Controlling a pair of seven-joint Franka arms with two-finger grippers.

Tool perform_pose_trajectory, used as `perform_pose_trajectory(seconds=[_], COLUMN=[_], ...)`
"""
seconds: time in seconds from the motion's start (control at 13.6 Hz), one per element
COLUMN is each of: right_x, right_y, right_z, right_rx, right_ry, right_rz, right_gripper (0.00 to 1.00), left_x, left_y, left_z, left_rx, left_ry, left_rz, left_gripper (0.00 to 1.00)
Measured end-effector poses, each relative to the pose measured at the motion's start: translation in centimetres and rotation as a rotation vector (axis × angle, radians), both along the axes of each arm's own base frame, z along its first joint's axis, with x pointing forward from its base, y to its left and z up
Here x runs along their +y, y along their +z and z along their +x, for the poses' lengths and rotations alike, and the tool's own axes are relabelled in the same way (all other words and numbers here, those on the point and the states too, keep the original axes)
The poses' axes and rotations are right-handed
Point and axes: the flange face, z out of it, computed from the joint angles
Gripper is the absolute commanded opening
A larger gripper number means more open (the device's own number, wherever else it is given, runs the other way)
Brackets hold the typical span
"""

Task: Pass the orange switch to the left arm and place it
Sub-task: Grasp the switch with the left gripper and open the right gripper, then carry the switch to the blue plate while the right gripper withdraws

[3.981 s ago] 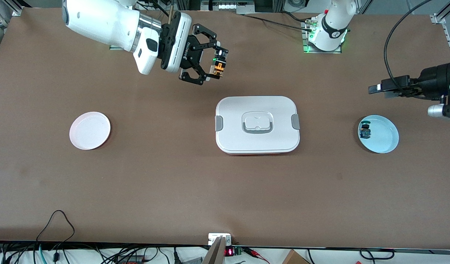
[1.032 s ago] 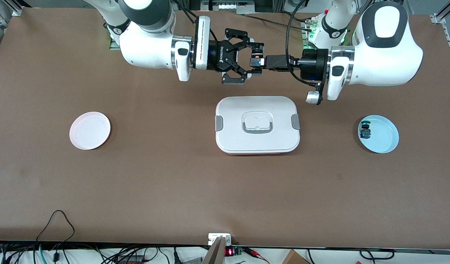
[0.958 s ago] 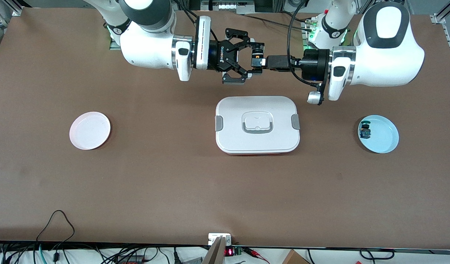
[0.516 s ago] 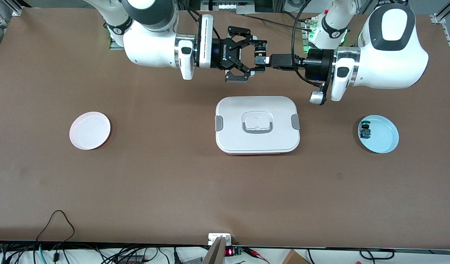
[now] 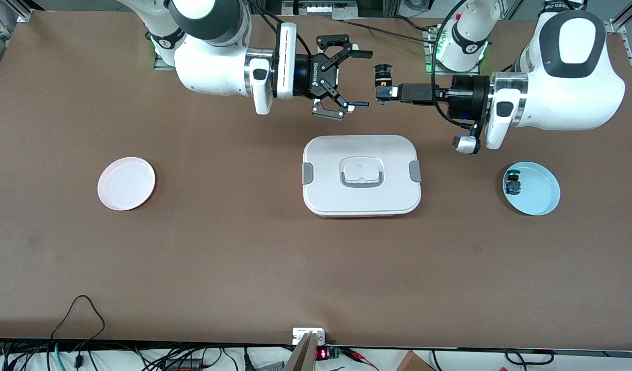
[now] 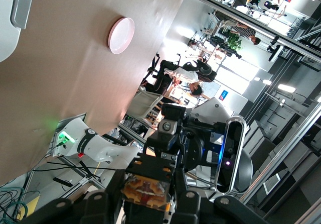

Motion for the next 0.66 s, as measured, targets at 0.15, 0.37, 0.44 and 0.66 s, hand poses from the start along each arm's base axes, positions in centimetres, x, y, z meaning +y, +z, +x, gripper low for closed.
perform_pose_trajectory(seconds=[0.15,0.37,0.44,0.66], right_x=[-0.1,-1.9,-3.0,-5.4], right_y=[-0.2,-2.1,-2.7,-3.4], right_z=[0.1,1.0,1.5,2.4], right_rx=[0.007,0.031,0.039,0.046], right_ry=[-0.006,-0.042,-0.058,-0.089], right_rz=[-0.005,-0.038,-0.050,-0.066], right_gripper=[1.00,1.00,1.00,1.00], left_x=[3.4,12.8,16.2,23.3], left_y=[-0.6,-3.4,-4.8,-8.7], left_z=[0.3,0.5,0.2,-0.9], left_rx=[0.012,0.034,0.033,0.035], left_ry=[-0.022,-0.074,-0.099,-0.168], left_rz=[0.025,0.092,0.139,0.328], left_gripper=[0.00,0.00,0.00,0.00])
